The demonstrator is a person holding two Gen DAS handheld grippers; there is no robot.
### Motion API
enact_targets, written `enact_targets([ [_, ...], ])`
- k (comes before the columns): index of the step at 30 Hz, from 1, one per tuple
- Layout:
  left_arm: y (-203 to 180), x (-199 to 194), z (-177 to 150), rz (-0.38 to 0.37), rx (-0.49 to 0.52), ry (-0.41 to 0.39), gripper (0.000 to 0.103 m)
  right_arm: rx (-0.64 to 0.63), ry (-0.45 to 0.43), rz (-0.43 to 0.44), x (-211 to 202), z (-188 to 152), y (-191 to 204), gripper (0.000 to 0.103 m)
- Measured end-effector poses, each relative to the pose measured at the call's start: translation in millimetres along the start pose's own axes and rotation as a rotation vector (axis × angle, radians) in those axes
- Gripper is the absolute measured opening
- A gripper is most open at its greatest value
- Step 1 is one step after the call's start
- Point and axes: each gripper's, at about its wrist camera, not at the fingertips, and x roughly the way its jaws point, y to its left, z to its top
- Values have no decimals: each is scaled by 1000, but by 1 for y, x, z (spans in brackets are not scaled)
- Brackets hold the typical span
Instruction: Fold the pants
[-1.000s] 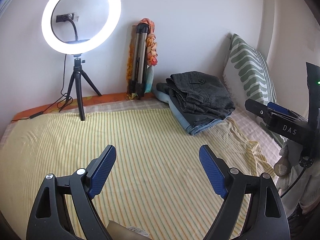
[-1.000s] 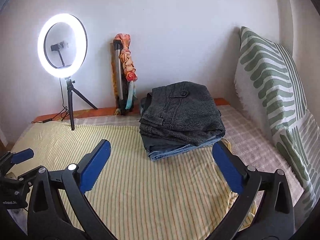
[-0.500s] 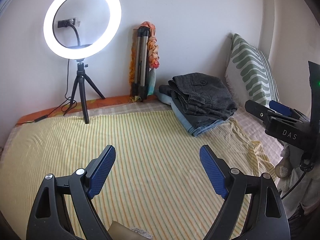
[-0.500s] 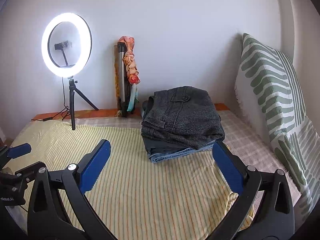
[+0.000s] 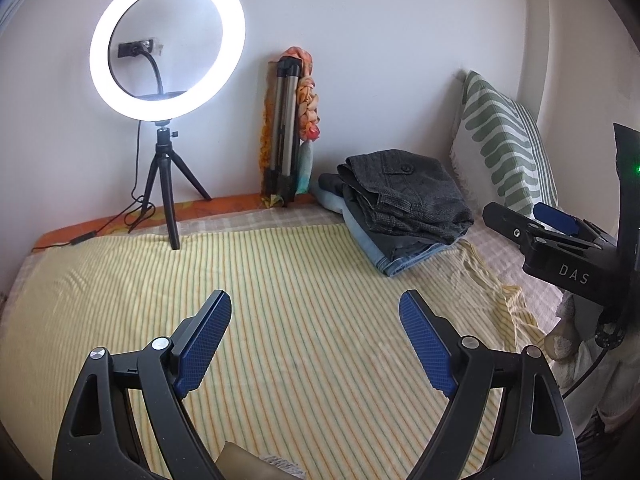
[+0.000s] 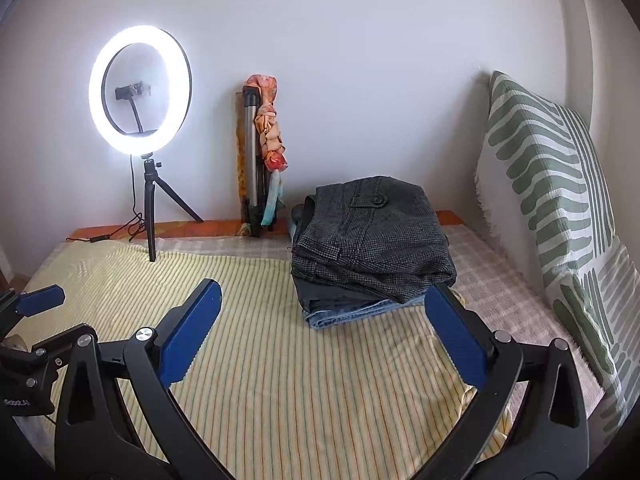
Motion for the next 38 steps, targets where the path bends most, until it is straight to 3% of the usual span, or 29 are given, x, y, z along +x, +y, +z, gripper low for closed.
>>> enact_targets([
  [31, -5, -3, 0, -7, 12, -9, 86, -1, -4, -2, 0, 0, 3, 103],
  [38, -10, -3, -2, 19, 55, -33, 86, -5, 10, -4, 3, -5, 1, 103],
])
